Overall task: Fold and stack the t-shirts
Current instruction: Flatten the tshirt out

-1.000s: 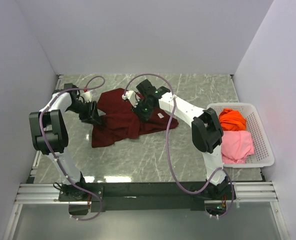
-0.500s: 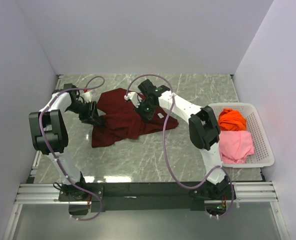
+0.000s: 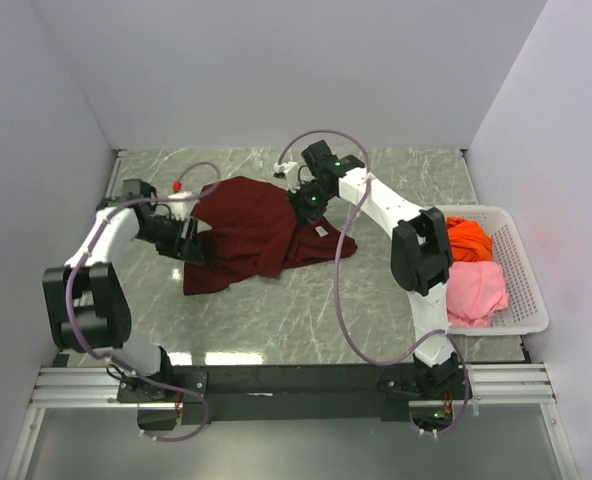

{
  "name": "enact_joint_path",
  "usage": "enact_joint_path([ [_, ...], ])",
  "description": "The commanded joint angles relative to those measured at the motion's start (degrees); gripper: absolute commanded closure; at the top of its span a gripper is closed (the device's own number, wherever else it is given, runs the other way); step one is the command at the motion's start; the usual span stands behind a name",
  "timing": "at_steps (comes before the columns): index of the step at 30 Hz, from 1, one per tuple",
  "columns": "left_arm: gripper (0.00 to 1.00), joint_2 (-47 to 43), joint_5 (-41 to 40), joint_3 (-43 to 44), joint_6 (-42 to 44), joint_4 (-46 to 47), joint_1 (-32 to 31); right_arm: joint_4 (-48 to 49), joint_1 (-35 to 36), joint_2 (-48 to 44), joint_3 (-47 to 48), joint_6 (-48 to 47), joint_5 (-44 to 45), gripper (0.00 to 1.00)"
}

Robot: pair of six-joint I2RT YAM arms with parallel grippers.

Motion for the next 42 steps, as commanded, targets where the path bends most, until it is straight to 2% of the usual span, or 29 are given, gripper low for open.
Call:
enact_joint_path([
  [1, 0.39, -3.53, -2.82, -5.05, 3.12, 8.03, -5.85, 1.47, -1.21, -6.46, -0.56, 2.60, -1.70, 1.00],
  [2, 0.38, -4.58, -3.70, -7.33, 2.85, 9.88, -8.73, 1.55, -1.56, -6.72, -0.82, 3.12, -1.53, 1.00],
  [4, 0.38, -5.20, -6.16, -9.63, 1.89, 15.31, -10.77, 2.17, -2.96, -7.68, -1.87, 3.91, -1.44, 1.00],
  [10, 0.33, -5.29, -9.86, -14.73, 1.45, 23.16, -17.45, 1.29, -4.90, -8.31, -2.23, 5.24, -1.53, 1.00],
  [14, 0.34, -5.21, -16.96, -17.71, -1.71, 29.58, -20.80, 1.55, -5.17, -8.48, -3.11, 5.68, -1.18, 1.00],
  [20, 0.39, -2.74, -20.67, -18.25, -5.23, 28.18, -25.80, 1.99, -5.69, -8.31, -4.34, 6.03, -0.47, 1.00],
  [26, 0.40, -4.14, -25.67, -19.21, -6.47, 25.29, -26.69, 2.43, -6.84, -8.13, -5.39, 6.12, 0.32, 1.00],
  [28, 0.43, -5.37, -27.96, -19.22, -6.47, 23.19, -26.69, 2.78, -7.01, -8.39, -5.57, 6.03, 0.58, 1.00],
  [32, 0.59, -8.88, -29.37, -18.08, -5.68, 18.70, -26.52, 2.52, -7.10, -8.83, -5.57, 5.77, 0.76, 1.00],
  [37, 0.66, -11.09, -31.57, -16.23, -4.44, 15.18, -25.20, 2.17, -7.19, -9.27, -5.39, 5.41, 1.11, 1.00],
  [41, 0.78, -10.48, -31.58, -15.88, -2.69, 12.98, -22.31, 2.17, -7.19, -9.54, -5.39, 5.41, 1.37, 1.00],
  [42, 0.79, -10.48, -30.53, -15.62, -2.51, 12.37, -22.04, 2.17, -7.19, -9.54, -5.48, 5.41, 1.46, 1.00],
])
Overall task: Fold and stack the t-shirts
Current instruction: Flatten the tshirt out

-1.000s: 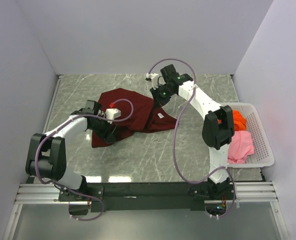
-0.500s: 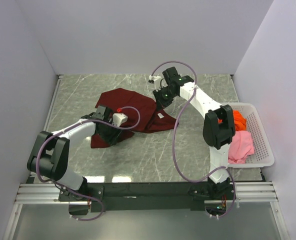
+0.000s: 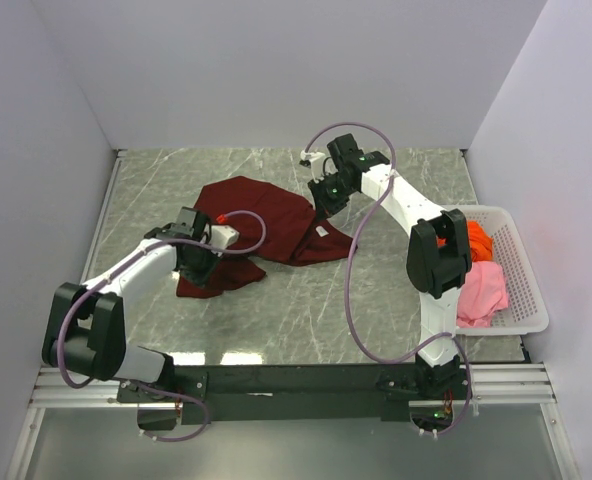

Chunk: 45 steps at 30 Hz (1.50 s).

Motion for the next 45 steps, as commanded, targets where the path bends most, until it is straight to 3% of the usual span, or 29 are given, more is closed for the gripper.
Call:
enact_joint_path([
  [1, 0.77, -0.71, 1.00, 2.68, 1.51, -4.05, 1.61, 0.60, -0.41, -3.94, 0.20, -0.07, 0.94, 1.00],
  [2, 0.68, -0.88, 2.74, 3.03, 0.82, -4.93, 1.35, 0.60, -0.41, -3.94, 0.03, 0.02, 0.94, 1.00],
  [4, 0.60, -1.23, 6.35, 4.00, -1.38, -6.42, 0.48, 0.77, -0.41, -4.12, -0.06, 0.19, 0.94, 1.00],
  [8, 0.42, -2.90, 1.10, 3.48, -3.75, -4.67, -6.11, 0.95, -0.41, -3.94, -0.41, 0.63, 1.55, 1.00],
  [16, 0.40, 3.94, -2.95, 4.09, -5.61, -4.41, -9.37, 1.03, -0.41, -3.77, -0.76, 0.98, 2.69, 1.00],
  [25, 0.48, 8.17, -7.34, 2.86, -6.84, -2.30, -10.51, 1.21, -0.41, -3.41, -1.82, 0.10, 3.92, 1.00],
  [30, 0.71, 6.68, -7.35, 3.04, -6.05, -2.56, -8.85, 1.12, -0.50, -3.15, -1.91, -0.25, 4.10, 1.00],
  [33, 0.83, 6.32, -5.50, 4.17, -5.26, -3.44, -4.90, 0.95, -0.50, -2.98, -1.47, -0.51, 4.01, 1.00],
  [34, 0.91, 6.32, -4.72, 4.44, -4.99, -3.61, -3.24, 0.86, -0.59, -2.89, -1.47, -0.42, 4.10, 1.00],
  [37, 0.99, 5.89, -3.22, 5.49, -4.46, -4.05, -1.12, 0.77, -0.68, -2.89, -1.38, -0.51, 4.10, 1.00],
  [42, 0.99, 3.43, 0.65, 8.21, -5.25, -6.16, -1.72, 1.03, -0.77, -3.24, -1.91, -0.42, 4.10, 1.00],
  [45, 0.78, 3.77, 1.09, 8.49, -6.83, -7.48, -4.97, 1.21, -0.77, -3.59, -2.43, -0.51, 4.19, 1.00],
])
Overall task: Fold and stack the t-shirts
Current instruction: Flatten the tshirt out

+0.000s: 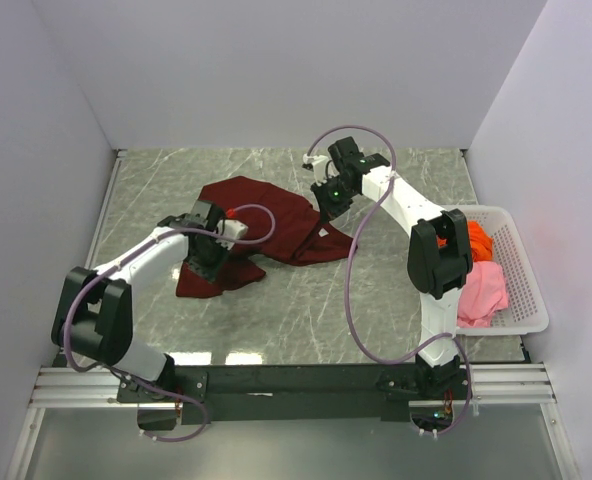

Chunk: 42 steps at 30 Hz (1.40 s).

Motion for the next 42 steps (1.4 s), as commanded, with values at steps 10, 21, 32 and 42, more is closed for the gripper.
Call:
enact_joint_path([
  [10, 0.53, 4.94, -2.83, 1.38, -4.40, -0.18, -7.51, 1.74, -0.70, -4.12, -2.24, -0.31, 0.65, 1.00],
  [21, 0.67, 8.20, -9.16, -0.90, -4.67, 0.88, -7.52, 2.27, -0.96, -3.77, -2.86, -0.49, 0.74, 1.00],
  [32, 0.99, 2.32, -6.18, 2.50, -1.07, -2.27, -1.64, 1.39, -1.49, -4.56, -2.25, -1.19, 0.91, 1.00],
  [42, 1.00, -2.53, -0.03, 17.54, 8.59, -12.30, 11.36, 0.25, -3.68, -10.53, -0.32, -3.91, 3.19, 1.00],
])
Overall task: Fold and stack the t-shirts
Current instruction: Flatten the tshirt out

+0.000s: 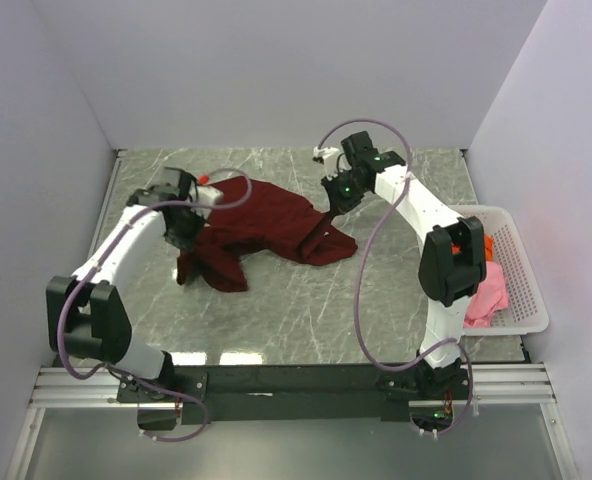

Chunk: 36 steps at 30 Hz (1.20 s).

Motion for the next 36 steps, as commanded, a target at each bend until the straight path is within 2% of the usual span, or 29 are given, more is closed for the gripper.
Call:
enact_joint_path([
  [1, 1.00, -2.02, 3.83, 5.83, 4.80, -4.50, 4.56, -0.13, -2.39, -5.90, 2.48, -1.77, 2.17, 1.00],
  [6, 1.00, -0.88, 6.72, 10.76, 8.92, -5.03, 12.37, 0.22, -5.21, -7.66, 5.99, -2.04, 3.49, 1.00],
  [9, 1.00, 0.79, 10.68, 13.31, 11.21, -8.00, 13.53, -0.13, -6.62, -8.19, 7.67, -2.39, 3.75, 1.00],
  [13, 1.00, 0.18, 14.99, 9.82, 12.62, -9.25, 13.62, -0.74, -7.15, -8.98, 7.24, -3.09, 4.02, 1.00],
  [15, 0.98, -0.52, 14.20, 7.79, 12.62, -8.03, 13.79, -0.57, -7.24, -10.03, 5.83, -3.53, 4.11, 1.00],
  [21, 0.99, -2.19, 10.87, 1.46, 15.16, -5.12, 15.99, -0.39, -7.41, -13.01, 2.14, -5.37, 4.72, 1.00],
  [23, 0.94, -3.25, 11.21, 0.14, 16.83, -5.21, 16.69, 0.05, -8.11, -14.07, 0.91, -5.99, 4.81, 1.00],
  [24, 0.86, -3.60, 12.61, -0.30, 17.45, -5.47, 17.39, 0.14, -8.29, -14.95, 0.56, -6.52, 4.29, 1.00],
  [26, 0.79, -4.22, 13.76, -1.36, 17.11, -5.21, 17.40, -0.30, -8.38, -15.48, -0.67, -6.96, 3.67, 1.00],
  [27, 0.67, -4.22, 14.46, -1.45, 16.32, -4.95, 17.49, -0.30, -8.47, -15.75, -1.11, -7.05, 3.23, 1.00],
  [30, 0.54, -3.25, 17.36, -0.57, 12.72, -3.98, 17.49, -0.39, -8.21, -15.40, -2.35, -6.09, 1.74, 1.00],
  [32, 0.52, -2.38, 19.12, -0.22, 11.05, -3.63, 17.05, -0.39, -8.20, -14.87, -2.52, -5.73, 1.12, 1.00],
  [36, 0.47, -2.63, 17.37, -2.06, 8.06, -1.61, 14.51, 0.49, -8.38, -14.78, -3.05, -5.47, 2.61, 1.00],
])
